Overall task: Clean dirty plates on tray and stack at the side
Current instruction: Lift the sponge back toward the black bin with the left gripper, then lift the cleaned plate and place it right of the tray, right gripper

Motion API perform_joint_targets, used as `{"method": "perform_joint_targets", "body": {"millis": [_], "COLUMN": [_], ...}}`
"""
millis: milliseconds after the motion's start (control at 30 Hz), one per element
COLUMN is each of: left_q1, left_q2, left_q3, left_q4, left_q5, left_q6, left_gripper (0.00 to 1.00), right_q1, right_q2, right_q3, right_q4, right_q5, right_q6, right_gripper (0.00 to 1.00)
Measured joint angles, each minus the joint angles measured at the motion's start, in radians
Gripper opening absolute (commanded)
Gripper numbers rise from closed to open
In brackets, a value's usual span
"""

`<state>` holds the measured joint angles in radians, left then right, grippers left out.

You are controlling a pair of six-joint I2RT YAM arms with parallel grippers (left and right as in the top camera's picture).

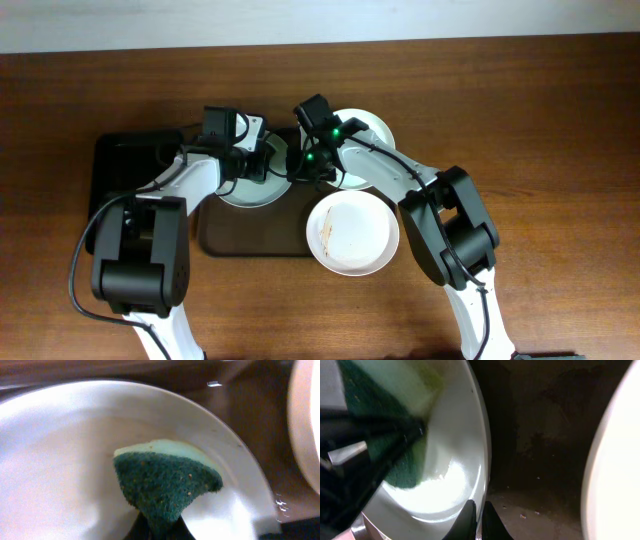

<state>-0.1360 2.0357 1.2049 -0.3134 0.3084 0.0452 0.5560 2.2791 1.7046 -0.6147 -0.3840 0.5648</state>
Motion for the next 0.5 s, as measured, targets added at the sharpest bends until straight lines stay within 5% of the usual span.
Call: {"method": "perform_joint_targets", "body": {"millis": [333, 500], "left_q1": [0.190, 0.243], "left_q2": [0.139, 0.168], "left_q3": [0.389, 0.809], "left_q4": [-0.668, -0.931], "left_q5": [0.046, -0.002], "left_q6": [-0.122, -0.144], "left_gripper": [0.00, 0.00], "right_q1": [-0.002, -0.002], "right_q2": [0.000, 0.000], "right_q3": [0.001, 0.008], "right_q4": [-0.017, -0.041], "right_q5": [-0.002, -0.003], "right_q6": [-0.019, -0.058], "right_gripper": [0.04, 0.04]}}
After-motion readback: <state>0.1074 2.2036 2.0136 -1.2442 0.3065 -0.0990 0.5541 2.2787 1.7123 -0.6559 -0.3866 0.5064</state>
